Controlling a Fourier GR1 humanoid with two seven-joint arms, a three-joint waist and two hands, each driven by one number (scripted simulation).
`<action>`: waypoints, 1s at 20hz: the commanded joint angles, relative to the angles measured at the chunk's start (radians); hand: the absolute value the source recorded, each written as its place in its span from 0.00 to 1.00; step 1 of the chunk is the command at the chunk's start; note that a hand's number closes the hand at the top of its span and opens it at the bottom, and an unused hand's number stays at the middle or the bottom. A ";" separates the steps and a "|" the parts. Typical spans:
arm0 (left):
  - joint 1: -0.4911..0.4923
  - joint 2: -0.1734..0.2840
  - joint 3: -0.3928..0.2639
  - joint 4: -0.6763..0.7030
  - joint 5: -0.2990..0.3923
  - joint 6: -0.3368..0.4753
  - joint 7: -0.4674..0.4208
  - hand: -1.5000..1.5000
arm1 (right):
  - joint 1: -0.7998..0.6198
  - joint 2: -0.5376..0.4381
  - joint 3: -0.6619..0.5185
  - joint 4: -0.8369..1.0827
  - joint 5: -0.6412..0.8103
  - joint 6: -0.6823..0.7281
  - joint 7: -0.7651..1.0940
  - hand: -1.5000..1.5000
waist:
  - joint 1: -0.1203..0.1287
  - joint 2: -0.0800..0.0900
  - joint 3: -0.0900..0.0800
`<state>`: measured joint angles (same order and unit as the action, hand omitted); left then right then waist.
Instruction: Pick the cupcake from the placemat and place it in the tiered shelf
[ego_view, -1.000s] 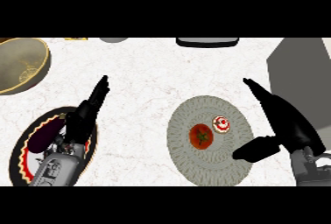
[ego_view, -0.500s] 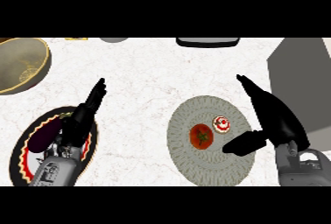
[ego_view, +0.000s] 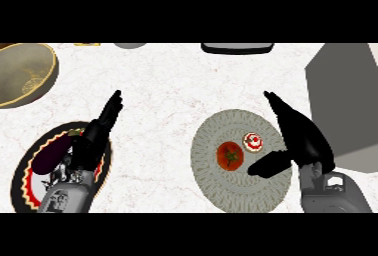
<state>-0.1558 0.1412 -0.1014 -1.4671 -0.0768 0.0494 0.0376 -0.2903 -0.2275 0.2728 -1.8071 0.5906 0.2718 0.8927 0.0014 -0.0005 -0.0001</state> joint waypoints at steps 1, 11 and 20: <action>-0.050 -0.007 0.036 0.072 0.007 -0.024 -0.025 0.50 | -0.008 0.037 -0.013 0.130 0.069 -0.048 -0.074 0.00 | 0.000 0.002 0.000; 0.006 -0.039 0.038 0.066 -0.037 -0.025 -0.079 0.50 | -0.050 0.092 -0.042 0.150 0.110 0.065 -0.038 0.00 | 0.001 0.001 0.000; -0.026 -0.072 0.036 0.066 -0.082 -0.008 -0.042 0.50 | 0.049 0.067 -0.075 0.183 0.171 0.045 -0.175 0.00 | -0.002 0.000 0.000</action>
<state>-0.1787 0.1028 -0.0520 -1.4354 -0.1226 0.0102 0.0235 -0.2690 -0.1427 0.2219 -1.6282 0.7550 0.2963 0.7600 0.0013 -0.0002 0.0000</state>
